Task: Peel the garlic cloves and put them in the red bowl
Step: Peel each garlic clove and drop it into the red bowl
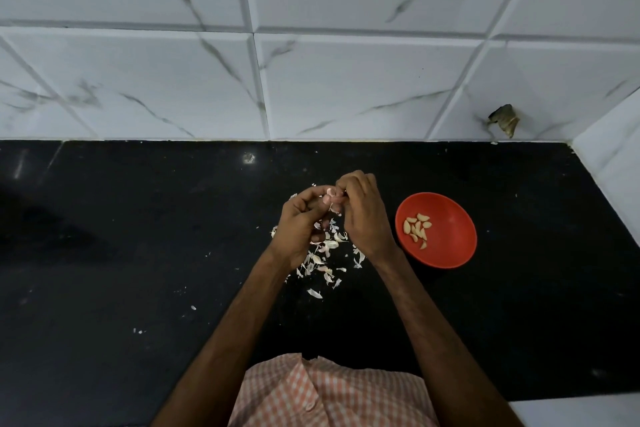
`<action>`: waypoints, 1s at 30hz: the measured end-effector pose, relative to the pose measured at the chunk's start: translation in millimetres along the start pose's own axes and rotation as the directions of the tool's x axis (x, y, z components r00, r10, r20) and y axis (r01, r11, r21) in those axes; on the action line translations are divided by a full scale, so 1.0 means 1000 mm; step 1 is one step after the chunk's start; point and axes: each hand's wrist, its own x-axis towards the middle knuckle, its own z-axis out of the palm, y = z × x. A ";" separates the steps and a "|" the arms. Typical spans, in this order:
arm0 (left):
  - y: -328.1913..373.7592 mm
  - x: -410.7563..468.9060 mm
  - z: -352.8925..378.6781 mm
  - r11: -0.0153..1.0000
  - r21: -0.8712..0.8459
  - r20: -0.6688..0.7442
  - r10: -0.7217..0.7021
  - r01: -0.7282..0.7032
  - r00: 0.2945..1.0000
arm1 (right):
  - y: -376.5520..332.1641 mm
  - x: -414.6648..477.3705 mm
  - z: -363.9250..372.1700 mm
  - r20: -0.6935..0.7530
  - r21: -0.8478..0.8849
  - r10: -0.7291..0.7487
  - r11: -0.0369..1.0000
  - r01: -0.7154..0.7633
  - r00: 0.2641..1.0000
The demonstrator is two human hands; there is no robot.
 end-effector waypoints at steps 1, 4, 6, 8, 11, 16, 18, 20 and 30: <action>0.001 0.000 0.001 0.999 -0.029 -0.008 -0.016 0.015 1.000 | 0.000 -0.001 0.000 -0.003 0.024 0.000 1.000 0.000 1.000; 0.003 -0.001 0.000 0.998 -0.047 -0.037 -0.030 0.028 0.999 | -0.002 -0.006 -0.002 0.000 0.100 -0.009 0.995 0.009 1.000; 0.002 -0.001 -0.002 1.000 -0.009 -0.044 -0.022 0.022 0.999 | -0.005 -0.008 -0.003 0.000 0.140 -0.001 0.990 0.001 1.000; 0.001 -0.001 -0.002 1.000 0.003 -0.044 -0.021 0.021 0.999 | -0.007 -0.009 -0.004 -0.003 0.149 0.005 0.989 -0.004 1.000; 0.002 -0.001 -0.002 0.997 -0.070 -0.057 -0.018 0.014 0.998 | -0.009 -0.008 -0.007 -0.032 0.190 0.042 0.981 -0.035 0.999; 0.003 -0.001 -0.006 0.991 0.072 -0.089 0.117 -0.111 0.989 | -0.005 0.000 -0.012 0.039 0.250 0.127 0.959 -0.133 0.991; 0.001 0.000 -0.006 0.982 0.116 -0.102 0.161 -0.149 0.982 | -0.005 0.001 -0.011 0.057 0.255 0.133 0.956 -0.143 0.989; -0.001 0.001 -0.007 0.973 0.150 -0.103 0.193 -0.177 0.976 | -0.007 0.003 -0.011 0.063 0.241 0.131 0.960 -0.142 0.989; -0.002 0.003 -0.014 0.880 0.342 -0.048 0.368 -0.330 0.929 | -0.013 0.018 -0.025 0.382 0.350 0.262 0.847 -0.401 0.886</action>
